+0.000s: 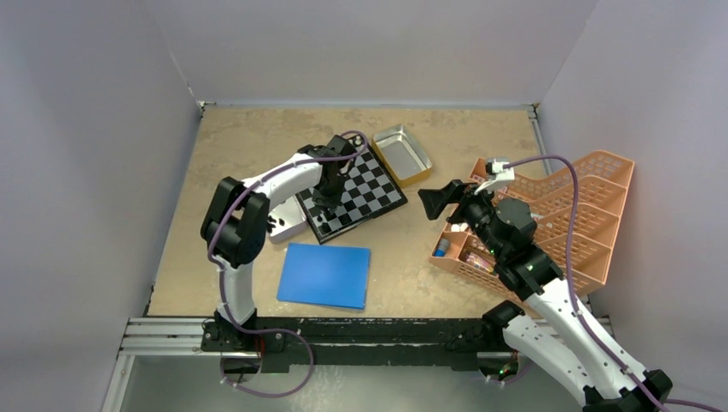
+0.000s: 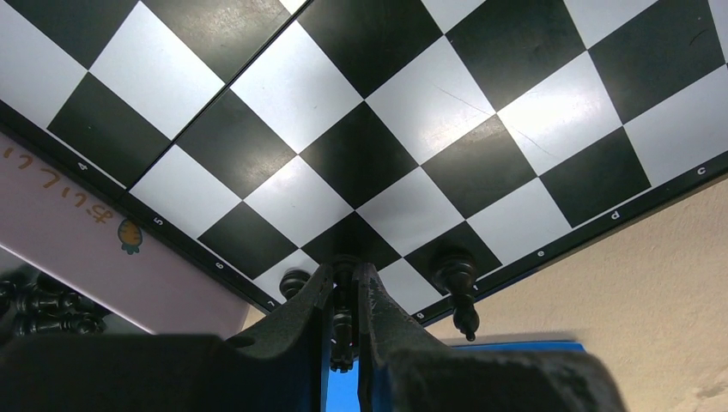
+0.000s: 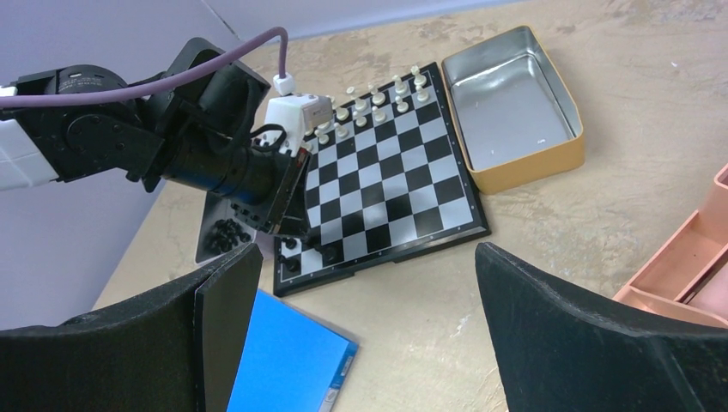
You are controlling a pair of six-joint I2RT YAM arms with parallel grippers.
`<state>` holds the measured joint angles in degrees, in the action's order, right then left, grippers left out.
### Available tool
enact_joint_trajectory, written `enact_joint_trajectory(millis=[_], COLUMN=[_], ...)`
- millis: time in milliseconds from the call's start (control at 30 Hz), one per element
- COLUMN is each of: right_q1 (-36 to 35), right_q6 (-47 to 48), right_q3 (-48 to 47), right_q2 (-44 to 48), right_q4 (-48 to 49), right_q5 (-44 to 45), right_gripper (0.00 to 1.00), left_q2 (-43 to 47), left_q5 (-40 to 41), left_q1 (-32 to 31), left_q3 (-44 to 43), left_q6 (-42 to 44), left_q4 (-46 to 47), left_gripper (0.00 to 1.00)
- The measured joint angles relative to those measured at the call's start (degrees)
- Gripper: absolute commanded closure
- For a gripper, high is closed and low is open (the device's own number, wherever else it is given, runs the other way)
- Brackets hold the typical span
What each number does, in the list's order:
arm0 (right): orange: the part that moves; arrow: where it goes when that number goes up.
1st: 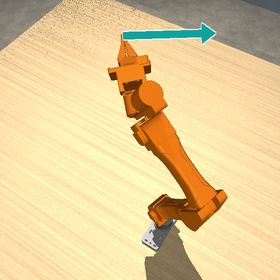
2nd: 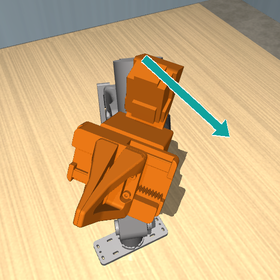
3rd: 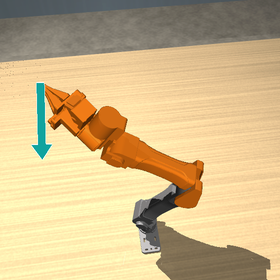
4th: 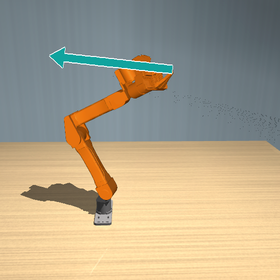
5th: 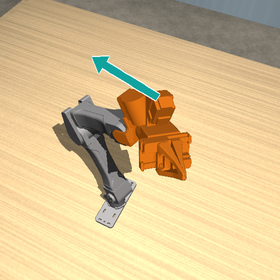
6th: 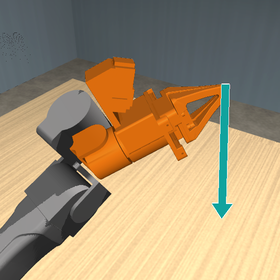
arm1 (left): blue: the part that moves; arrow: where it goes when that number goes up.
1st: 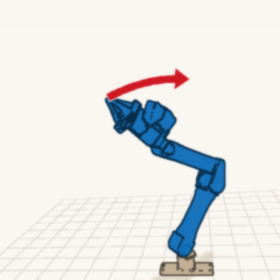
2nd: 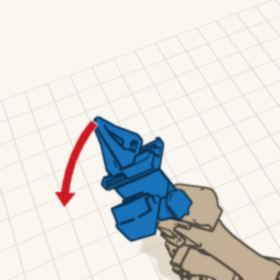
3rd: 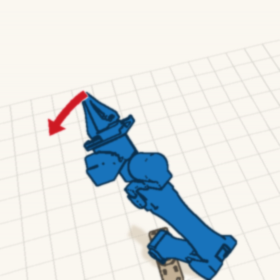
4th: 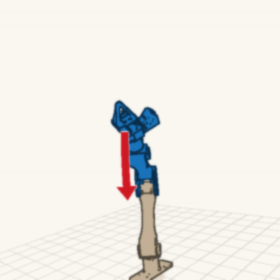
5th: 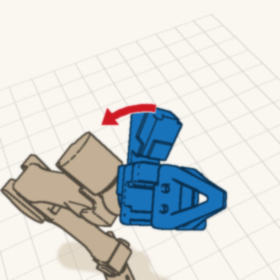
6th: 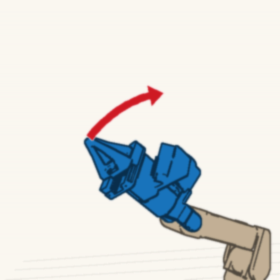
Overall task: Set up the chess pieces on the board
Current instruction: Place the chess piece on the chessboard.
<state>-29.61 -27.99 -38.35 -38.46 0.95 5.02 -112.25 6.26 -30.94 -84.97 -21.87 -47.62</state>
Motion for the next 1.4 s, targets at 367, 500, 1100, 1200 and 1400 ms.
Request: enact_joint_trajectory(millis=[367, 500, 1100, 1200, 1400], right_q1=[0.0, 0.0, 0.0, 0.0, 0.0], right_q6=[0.0, 0.0, 0.0, 0.0, 0.0], right_q3=[0.0, 0.0, 0.0, 0.0, 0.0], right_q2=[-0.1, -0.2, -0.2, -0.2, -0.2], right_q4=[-0.2, -0.2, -0.2, -0.2, -0.2], right_q5=[0.0, 0.0, 0.0, 0.0, 0.0], right_gripper=[0.04, 0.04, 0.04, 0.04, 0.04], left_q2=[-0.2, -0.2, -0.3, -0.3, 0.9], left_q5=[0.0, 0.0, 0.2, 0.9, 2.4], left_q1=[0.0, 0.0, -0.3, -0.3, -0.3], left_q3=[0.0, 0.0, 0.0, -0.2, -1.2], left_q6=[0.0, 0.0, 0.2, 0.2, 0.0], left_q4=[0.5, 0.9, 0.8, 0.8, 0.7], left_gripper=[0.84, 0.84, 0.78, 0.77, 0.76])
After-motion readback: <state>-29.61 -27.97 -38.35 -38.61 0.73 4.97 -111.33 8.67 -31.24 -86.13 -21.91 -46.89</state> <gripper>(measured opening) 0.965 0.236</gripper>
